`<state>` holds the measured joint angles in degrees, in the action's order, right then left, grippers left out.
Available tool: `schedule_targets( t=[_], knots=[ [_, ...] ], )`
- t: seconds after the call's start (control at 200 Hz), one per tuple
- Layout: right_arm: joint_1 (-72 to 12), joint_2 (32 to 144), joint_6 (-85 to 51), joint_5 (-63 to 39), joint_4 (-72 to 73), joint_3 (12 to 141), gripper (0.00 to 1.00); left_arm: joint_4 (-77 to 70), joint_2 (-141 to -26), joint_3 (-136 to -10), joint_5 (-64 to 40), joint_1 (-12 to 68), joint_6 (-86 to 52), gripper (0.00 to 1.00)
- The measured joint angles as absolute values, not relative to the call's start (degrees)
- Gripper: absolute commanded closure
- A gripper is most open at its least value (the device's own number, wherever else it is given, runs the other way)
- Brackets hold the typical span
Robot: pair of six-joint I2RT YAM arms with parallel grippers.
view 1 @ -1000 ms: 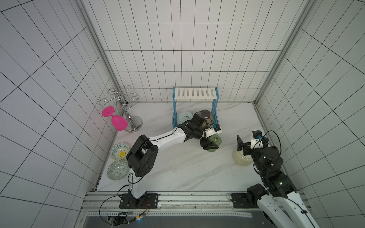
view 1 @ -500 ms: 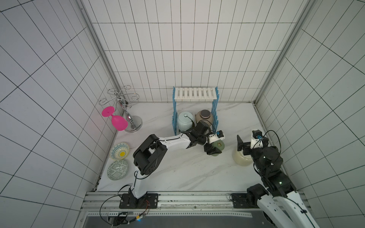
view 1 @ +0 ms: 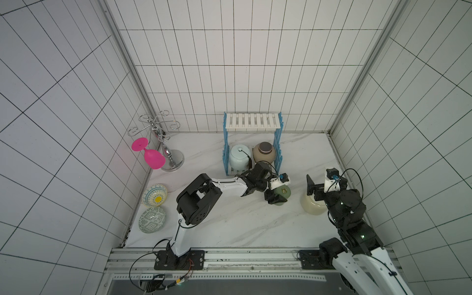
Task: Remove the tea canisters from the shelf
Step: Place the tea canister at the center of the board.
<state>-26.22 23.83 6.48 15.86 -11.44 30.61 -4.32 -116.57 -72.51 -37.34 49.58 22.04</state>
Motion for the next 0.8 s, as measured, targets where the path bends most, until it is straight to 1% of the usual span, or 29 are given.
schedule_targets(
  t=[0.19, 0.4, 0.605, 0.8],
  knots=[
    [-26.2, 23.8, 6.5, 15.9, -11.4, 30.6, 0.01, -5.0, -117.5, -71.7, -37.5, 50.3, 22.5, 0.57],
    [-26.2, 23.8, 6.5, 15.9, -11.4, 30.6, 0.01, -5.5, -117.8, -71.4, -37.8, 50.4, 23.4, 0.53],
    [-26.2, 23.8, 6.5, 15.9, -11.4, 30.6, 0.01, -5.8, -117.8, -71.2, -38.0, 50.4, 24.4, 0.44],
    [-26.2, 23.8, 6.5, 15.9, -11.4, 30.6, 0.01, -5.8, -117.8, -71.0, -38.3, 50.4, 25.8, 0.37]
  ],
)
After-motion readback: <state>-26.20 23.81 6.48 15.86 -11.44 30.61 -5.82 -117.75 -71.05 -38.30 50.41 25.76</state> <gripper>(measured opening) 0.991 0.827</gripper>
